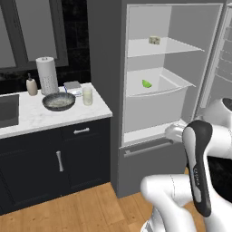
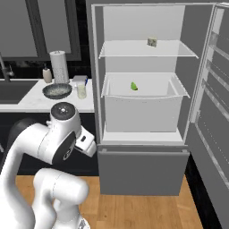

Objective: Grab a lemon wedge from the fridge and one ice cube from the ice bowl, and put them in the glass of lemonade.

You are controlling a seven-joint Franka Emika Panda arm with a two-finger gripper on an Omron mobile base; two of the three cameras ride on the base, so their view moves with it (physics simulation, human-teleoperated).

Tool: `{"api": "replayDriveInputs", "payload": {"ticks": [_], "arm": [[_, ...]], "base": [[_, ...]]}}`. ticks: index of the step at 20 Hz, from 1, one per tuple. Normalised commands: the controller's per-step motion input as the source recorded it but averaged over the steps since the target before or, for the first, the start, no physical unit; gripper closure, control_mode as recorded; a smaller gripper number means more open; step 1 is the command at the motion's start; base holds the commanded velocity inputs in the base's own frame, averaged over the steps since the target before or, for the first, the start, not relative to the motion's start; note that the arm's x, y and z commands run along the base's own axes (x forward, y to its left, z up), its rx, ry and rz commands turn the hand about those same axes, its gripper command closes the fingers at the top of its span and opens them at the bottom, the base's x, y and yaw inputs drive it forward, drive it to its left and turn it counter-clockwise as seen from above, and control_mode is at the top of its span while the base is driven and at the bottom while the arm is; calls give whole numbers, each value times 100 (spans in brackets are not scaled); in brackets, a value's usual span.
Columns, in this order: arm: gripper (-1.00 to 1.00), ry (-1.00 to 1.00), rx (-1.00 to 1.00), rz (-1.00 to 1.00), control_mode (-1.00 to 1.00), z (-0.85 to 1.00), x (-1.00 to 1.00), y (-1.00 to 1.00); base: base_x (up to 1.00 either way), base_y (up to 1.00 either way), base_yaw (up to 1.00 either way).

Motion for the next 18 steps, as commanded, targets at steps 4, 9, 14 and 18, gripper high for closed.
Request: {"api": "replayDriveInputs", "payload": {"ticks": [4, 9, 14, 18], "arm": [[-100, 1, -7, 0, -100, -21, 0, 39], [-100, 2, -4, 0, -100, -15, 0, 20], [-100, 0, 0, 0, -100, 0, 0, 0], [-100, 0, 0, -1, -100, -11, 0, -1]], "base": [[0, 0, 0], [0, 0, 0], [0, 0, 0], [0, 0, 0]]}}
